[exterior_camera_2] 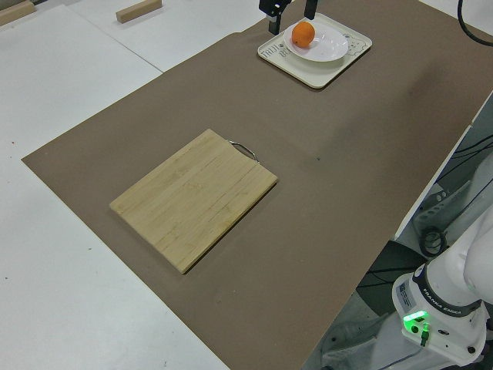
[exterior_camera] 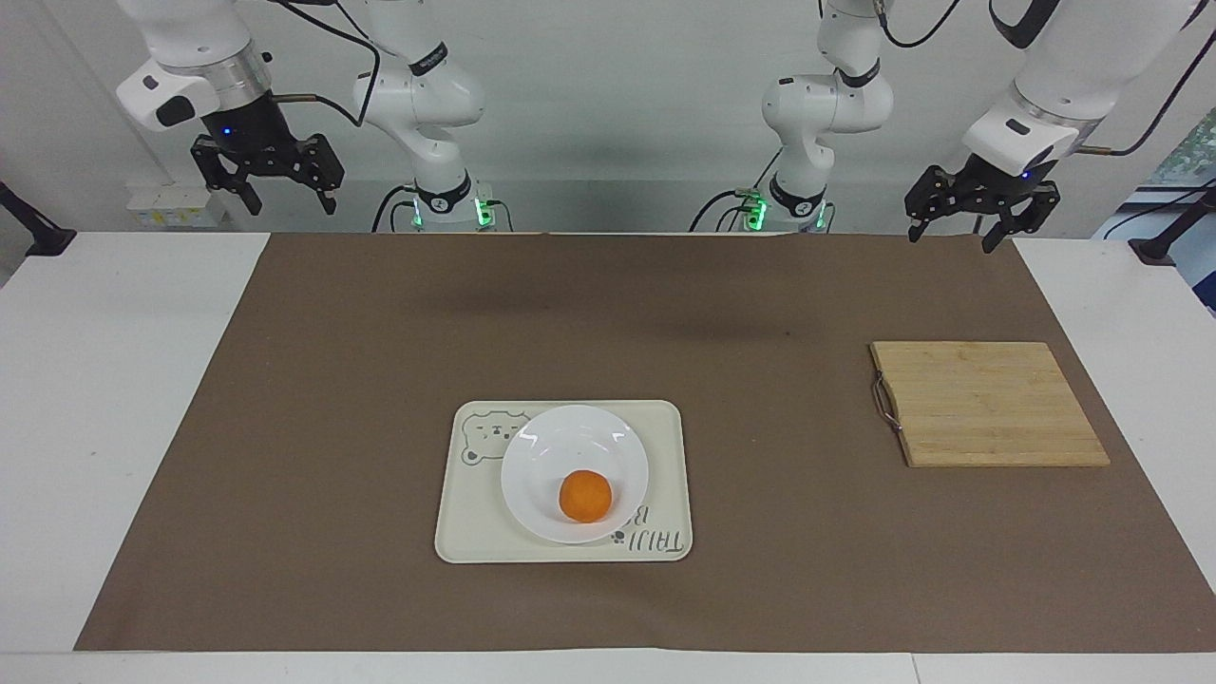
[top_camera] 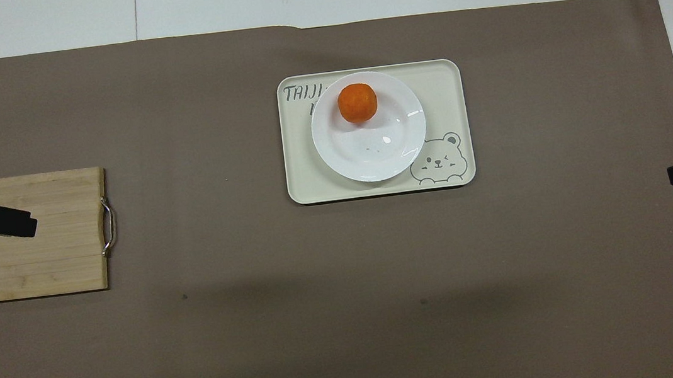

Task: Place orange and plate with both arms

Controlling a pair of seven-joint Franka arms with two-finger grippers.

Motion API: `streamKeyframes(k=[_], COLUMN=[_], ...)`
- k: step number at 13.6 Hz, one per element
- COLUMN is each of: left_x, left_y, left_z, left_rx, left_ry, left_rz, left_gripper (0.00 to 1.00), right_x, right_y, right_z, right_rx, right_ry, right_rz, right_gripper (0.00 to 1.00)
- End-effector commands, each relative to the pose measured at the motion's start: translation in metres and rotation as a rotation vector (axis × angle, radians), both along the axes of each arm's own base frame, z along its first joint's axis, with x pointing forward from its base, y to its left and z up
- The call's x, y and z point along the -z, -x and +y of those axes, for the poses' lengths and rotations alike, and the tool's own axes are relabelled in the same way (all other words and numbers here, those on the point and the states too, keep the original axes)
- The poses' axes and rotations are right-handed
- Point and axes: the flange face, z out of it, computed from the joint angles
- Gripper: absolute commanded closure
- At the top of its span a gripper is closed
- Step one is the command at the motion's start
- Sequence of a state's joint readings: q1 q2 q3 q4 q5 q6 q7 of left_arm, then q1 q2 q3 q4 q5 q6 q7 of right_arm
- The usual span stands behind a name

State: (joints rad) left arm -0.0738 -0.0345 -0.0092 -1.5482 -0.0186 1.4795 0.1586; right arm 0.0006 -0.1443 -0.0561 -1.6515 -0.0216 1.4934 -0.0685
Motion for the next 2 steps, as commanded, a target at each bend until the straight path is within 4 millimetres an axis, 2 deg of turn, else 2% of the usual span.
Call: streamKeyframes(k=[1, 2], left_x=[-0.0019, -0.0012], left_y=[0.0068, 0.0062], left_z=[0.0023, 0.0023], left_rx=[-0.009, -0.009], left_ry=[-0.002, -0.002], left_rz=[-0.005, -0.005], left_gripper=[0.00, 0.00], right_x=[0.0000, -0.0008], right_y=[0.0060, 0.0055], right_z=[-0.0033, -0.0057], right_rx=[-0.007, -0.002], right_ry=[0.012, 0.012], right_rz=[-0.007, -0.010], right_gripper=[0.00, 0.00])
